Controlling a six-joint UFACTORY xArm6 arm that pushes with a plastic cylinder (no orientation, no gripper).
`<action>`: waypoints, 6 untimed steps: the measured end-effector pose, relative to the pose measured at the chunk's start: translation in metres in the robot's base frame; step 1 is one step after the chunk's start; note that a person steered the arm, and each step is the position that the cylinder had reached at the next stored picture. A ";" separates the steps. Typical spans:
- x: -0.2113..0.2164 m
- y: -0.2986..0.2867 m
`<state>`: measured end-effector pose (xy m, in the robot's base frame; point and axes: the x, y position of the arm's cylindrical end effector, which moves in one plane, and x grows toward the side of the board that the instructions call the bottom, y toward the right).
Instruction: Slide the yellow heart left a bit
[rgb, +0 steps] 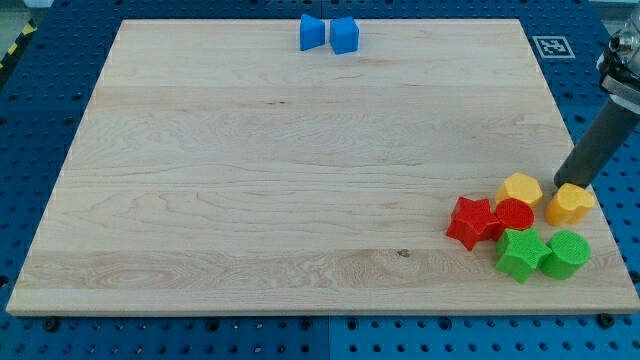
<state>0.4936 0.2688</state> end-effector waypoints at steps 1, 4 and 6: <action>0.000 0.015; 0.020 0.022; 0.029 -0.012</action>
